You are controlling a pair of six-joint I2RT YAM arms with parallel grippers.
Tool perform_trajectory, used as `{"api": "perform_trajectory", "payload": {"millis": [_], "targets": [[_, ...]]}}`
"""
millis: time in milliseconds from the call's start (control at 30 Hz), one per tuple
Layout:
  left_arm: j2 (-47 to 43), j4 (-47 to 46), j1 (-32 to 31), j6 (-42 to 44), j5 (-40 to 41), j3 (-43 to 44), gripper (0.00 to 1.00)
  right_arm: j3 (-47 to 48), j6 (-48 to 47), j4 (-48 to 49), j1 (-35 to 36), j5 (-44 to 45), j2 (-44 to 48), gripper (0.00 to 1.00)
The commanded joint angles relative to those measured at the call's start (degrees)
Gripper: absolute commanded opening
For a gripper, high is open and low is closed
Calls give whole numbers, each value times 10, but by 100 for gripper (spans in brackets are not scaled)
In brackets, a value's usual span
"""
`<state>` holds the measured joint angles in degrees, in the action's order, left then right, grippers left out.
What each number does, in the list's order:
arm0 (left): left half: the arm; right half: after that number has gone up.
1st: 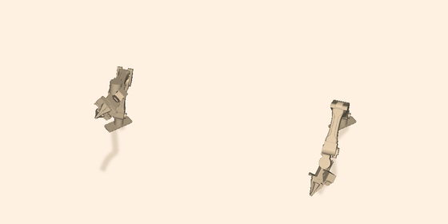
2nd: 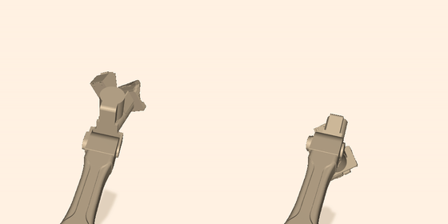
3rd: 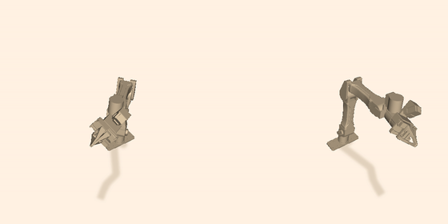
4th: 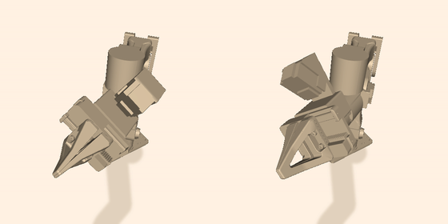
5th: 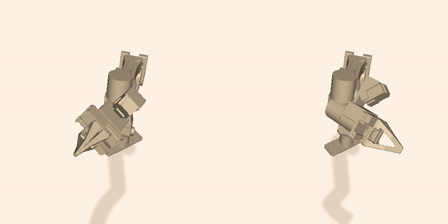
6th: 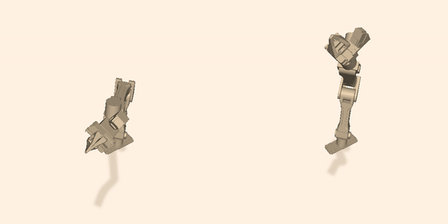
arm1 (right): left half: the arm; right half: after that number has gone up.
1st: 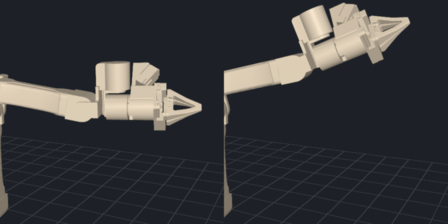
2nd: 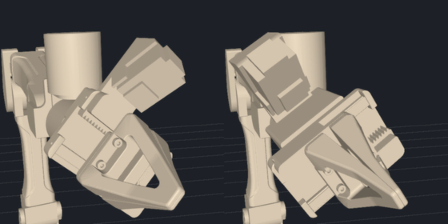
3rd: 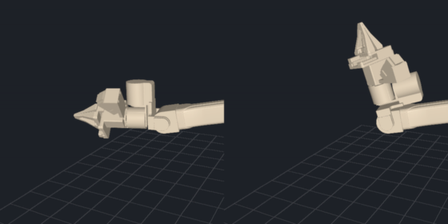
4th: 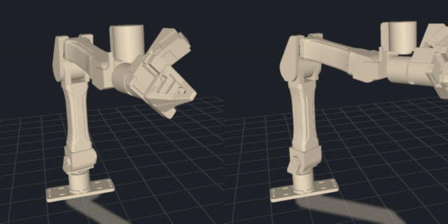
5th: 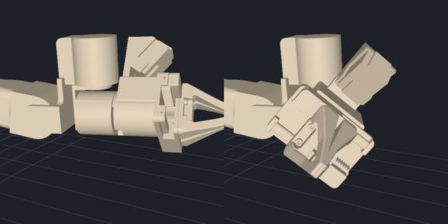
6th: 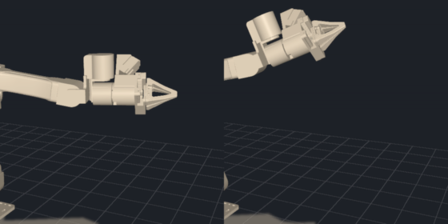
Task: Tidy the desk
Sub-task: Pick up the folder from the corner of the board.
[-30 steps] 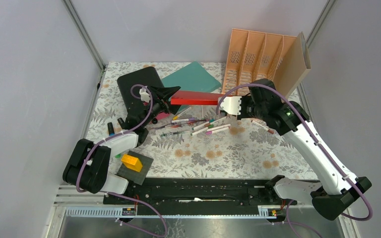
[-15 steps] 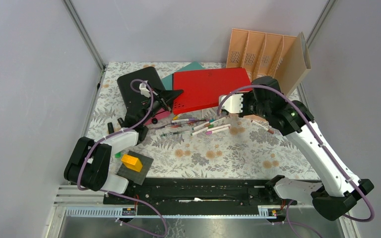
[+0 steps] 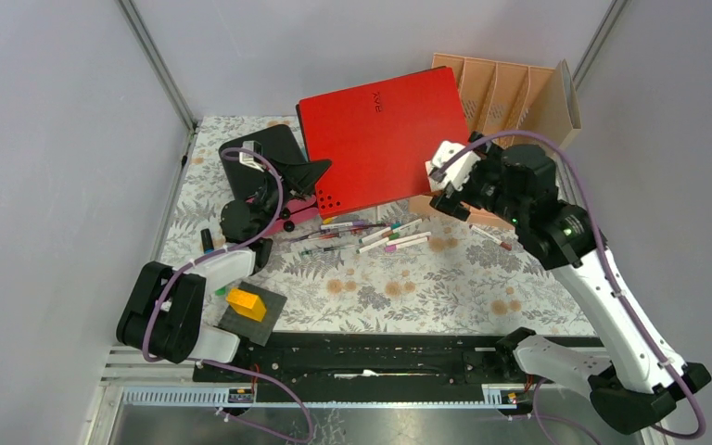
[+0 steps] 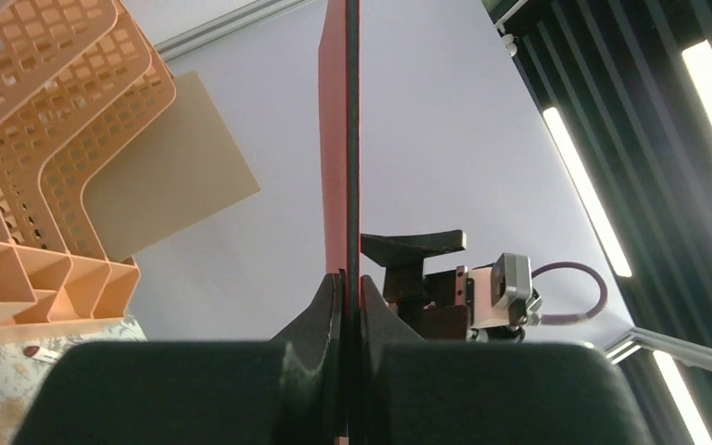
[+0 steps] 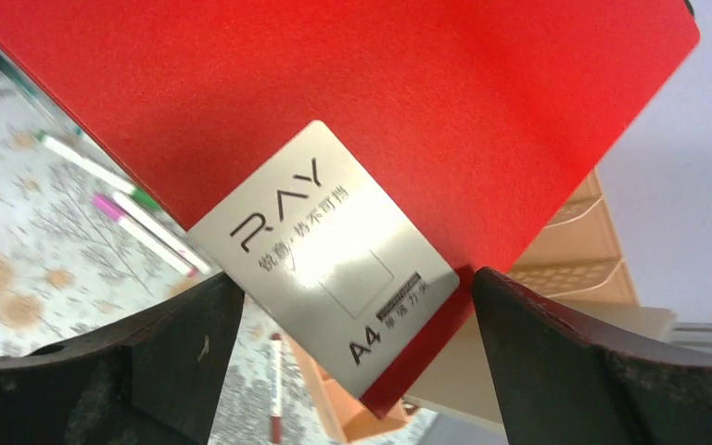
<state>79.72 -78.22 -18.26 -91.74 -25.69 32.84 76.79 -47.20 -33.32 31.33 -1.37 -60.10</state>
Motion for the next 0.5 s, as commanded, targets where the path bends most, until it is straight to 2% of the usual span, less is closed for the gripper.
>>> {"api": "perform_trajectory", "payload": {"millis": [0, 100, 200, 333, 467], "targets": [[-22, -130, 3, 27, 29, 24, 0, 17, 131, 18, -46, -134, 45, 100], [-17, -130, 4, 41, 36, 25, 0, 15, 171, 5, -72, -214, 63, 100], [-9, -134, 4, 50, 34, 22, 0, -3, 221, 14, -104, -247, 68, 100], [-12, -135, 4, 69, 38, 8, 0, -38, 302, 50, -142, -305, 65, 100], [-19, -137, 5, 83, 34, -6, 0, -41, 418, 119, -212, -388, 45, 100]]}}
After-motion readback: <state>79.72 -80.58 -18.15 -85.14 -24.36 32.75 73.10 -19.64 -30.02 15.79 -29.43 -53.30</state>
